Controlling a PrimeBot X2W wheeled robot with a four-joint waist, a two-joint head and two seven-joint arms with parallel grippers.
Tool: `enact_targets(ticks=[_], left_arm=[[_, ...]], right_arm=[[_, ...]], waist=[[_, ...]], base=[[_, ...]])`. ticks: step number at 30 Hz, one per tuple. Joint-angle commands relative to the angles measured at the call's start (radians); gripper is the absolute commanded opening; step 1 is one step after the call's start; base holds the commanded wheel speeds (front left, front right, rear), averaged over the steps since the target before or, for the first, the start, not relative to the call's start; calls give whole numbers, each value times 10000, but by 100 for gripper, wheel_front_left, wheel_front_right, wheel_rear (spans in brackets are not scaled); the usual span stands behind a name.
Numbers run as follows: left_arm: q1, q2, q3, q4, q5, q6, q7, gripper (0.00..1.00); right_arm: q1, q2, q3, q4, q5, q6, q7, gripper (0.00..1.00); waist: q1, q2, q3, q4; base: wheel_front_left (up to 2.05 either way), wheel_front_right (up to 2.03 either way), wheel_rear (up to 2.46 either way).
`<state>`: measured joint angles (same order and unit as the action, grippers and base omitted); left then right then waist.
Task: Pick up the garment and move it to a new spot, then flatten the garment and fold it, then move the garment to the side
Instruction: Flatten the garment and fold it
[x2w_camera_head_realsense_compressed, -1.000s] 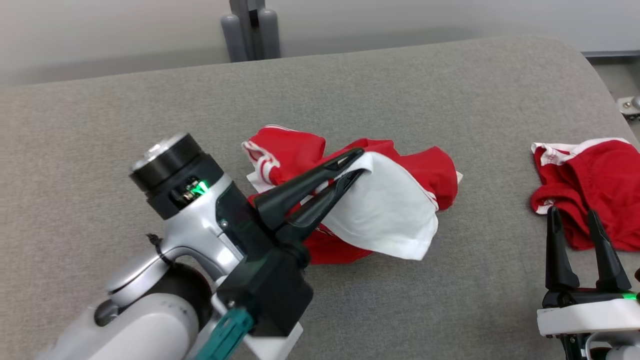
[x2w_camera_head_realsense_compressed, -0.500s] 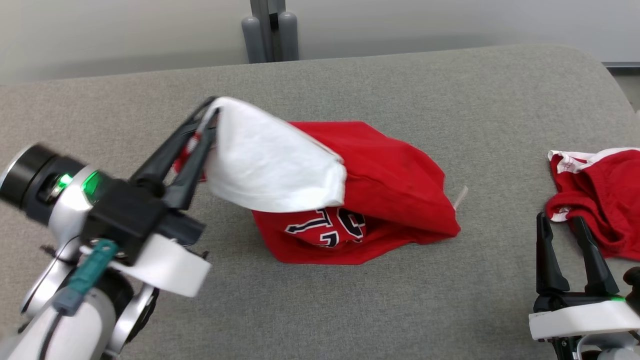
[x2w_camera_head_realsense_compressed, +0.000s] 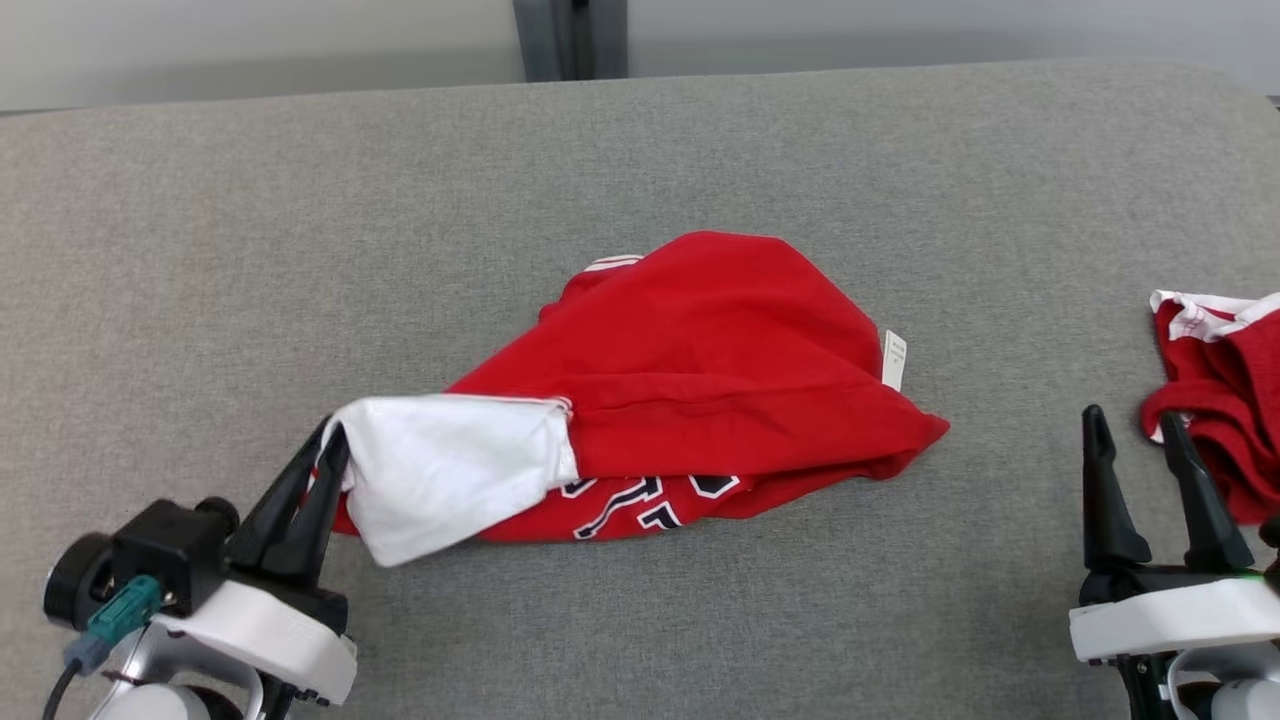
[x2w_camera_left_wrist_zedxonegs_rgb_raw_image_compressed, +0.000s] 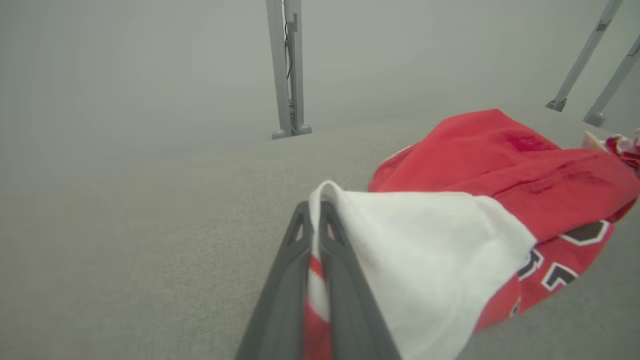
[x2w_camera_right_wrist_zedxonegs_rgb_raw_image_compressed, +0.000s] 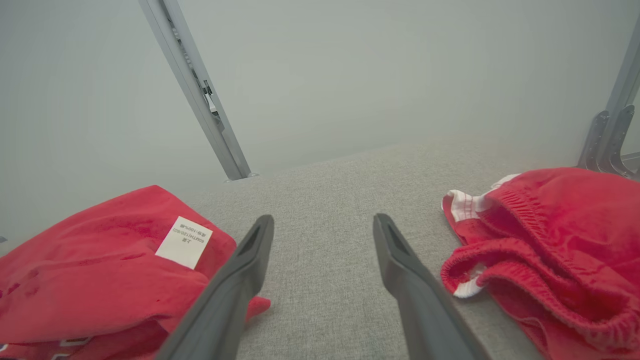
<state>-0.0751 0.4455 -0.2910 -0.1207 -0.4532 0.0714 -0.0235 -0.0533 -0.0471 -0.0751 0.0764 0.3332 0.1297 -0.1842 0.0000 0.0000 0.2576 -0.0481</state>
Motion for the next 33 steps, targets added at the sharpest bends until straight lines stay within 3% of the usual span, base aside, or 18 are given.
enact_targets(ticks=[1, 6, 7, 8, 9, 15, 21, 26, 33], left_arm=[[82, -46, 67, 301, -153, -119, -282, 0], [-90, -289, 120, 1607, -475, -492, -972, 0], [-198, -337, 162, 1840, -489, -503, -1183, 12], [-280, -394, 199, 2096, -559, -523, -1285, 74], [-301, -362, 202, 2376, -486, -523, -1395, 100], [-611, -695, 783, 3305, -335, 386, -1992, 100], [-669, -1108, 1428, 2751, -182, 1198, -2332, 100], [-610, -1396, 1650, 1846, 134, 1517, -2386, 100], [-564, -1926, 1456, 80, 1099, 1400, -2392, 100]], right_arm=[[-99, -66, -76, -89, -79, 22, 79, 100], [-143, -63, -146, -218, -178, 22, 263, 100], [-147, -63, -128, -240, -177, 22, 296, 100], [-153, -63, -127, -256, -179, 22, 333, 100], [-163, -66, -134, -281, -199, 22, 357, 100], [-154, -64, -279, -500, -354, 22, 393, 100], [-102, -66, -464, -703, -514, 22, 443, 100], [-160, -64, -457, -797, -588, 22, 496, 100], [-136, -61, -304, -888, -948, 22, 594, 100]], waist=[[0, 0, 61, 87], [0, 0, 89, 268], [0, 0, 82, 289], [0, 0, 72, 310], [0, 0, 61, 330], [0, 0, -14, 429], [0, 0, -250, 474], [0, 0, -490, 447], [0, 0, -782, 503]], base=[[0, 0, 0], [0, 0, 0], [0, 0, 0], [0, 0, 0], [0, 0, 0], [0, 0, 0], [0, 0, 0], [0, 0, 0], [0, 0, 0]])
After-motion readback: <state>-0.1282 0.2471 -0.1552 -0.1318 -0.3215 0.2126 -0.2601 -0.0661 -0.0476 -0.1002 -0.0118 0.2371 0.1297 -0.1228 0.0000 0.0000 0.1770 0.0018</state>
